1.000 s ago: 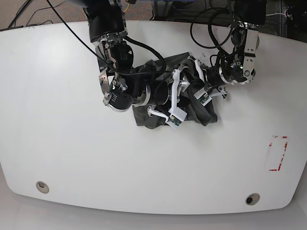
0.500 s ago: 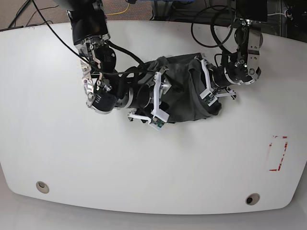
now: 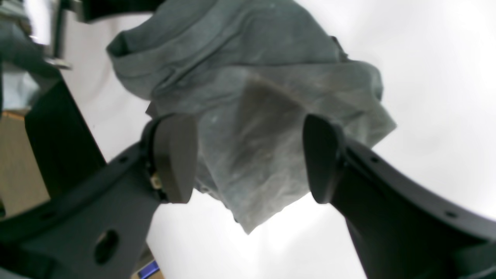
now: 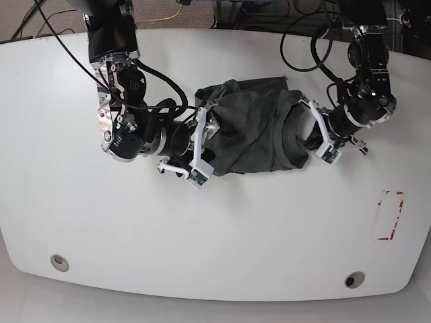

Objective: Layout the t-shirt on the table in an organized manner, then fold the t-shirt properly
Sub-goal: 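Release the left gripper and reposition it at the bundle edge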

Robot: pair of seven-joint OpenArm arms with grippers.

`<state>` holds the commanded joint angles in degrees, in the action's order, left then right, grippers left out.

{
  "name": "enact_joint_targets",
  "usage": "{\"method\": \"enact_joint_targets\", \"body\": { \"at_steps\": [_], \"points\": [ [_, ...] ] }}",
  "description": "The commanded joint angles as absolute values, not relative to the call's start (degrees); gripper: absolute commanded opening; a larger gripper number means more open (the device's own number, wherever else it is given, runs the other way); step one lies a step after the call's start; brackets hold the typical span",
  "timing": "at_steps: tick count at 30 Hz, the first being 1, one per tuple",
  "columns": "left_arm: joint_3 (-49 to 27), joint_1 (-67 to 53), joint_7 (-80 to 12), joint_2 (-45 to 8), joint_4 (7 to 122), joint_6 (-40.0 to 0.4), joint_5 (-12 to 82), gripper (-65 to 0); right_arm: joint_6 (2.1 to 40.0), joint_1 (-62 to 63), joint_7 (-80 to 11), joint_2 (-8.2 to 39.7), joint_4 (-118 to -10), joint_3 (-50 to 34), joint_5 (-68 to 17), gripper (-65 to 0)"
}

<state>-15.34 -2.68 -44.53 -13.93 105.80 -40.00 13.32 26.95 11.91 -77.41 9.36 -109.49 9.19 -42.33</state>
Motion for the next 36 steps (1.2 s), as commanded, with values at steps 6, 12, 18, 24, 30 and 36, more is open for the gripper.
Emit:
{"method": "enact_joint_targets", "body": {
  "at_steps": [6, 12, 18, 24, 30, 36],
  "points": [
    [-32.22, 3.03, -44.62, -13.41, 108.79, -40.0, 13.32, -64.3, 26.95, 13.76, -75.03, 9.1, -108.97, 8.84, -41.89, -33.5],
    [-35.56, 5.32, -49.63, -8.92, 110.55, -40.0, 13.41, -64.2, 26.95, 15.69, -69.32, 9.1, -103.78, 9.89, -41.89, -34.7],
    [-25.36, 0.48, -51.56, -3.65, 110.55, -40.0, 13.23, -64.3, 26.95, 18.15, -60.09, 10.07, -96.4, 15.43, -41.89, -35.2],
    [-14.81, -4.97, -51.56, 2.07, 110.46, -40.0, 13.14, -64.4, 29.14, 18.33, -51.03, 11.65, -90.77, 20.0, -41.89, -35.2],
    [-9.54, -8.84, -51.56, 4.26, 109.32, -40.0, 13.14, -64.4, 33.89, 18.15, -41.89, 14.64, -83.91, 22.9, -41.8, -45.3],
    [-9.36, -9.98, -51.56, 1.63, 103.34, -40.0, 13.14, -64.4, 38.73, 17.89, -33.19, 17.89, -75.56, 25.19, -41.27, -52.3]
  ]
}}
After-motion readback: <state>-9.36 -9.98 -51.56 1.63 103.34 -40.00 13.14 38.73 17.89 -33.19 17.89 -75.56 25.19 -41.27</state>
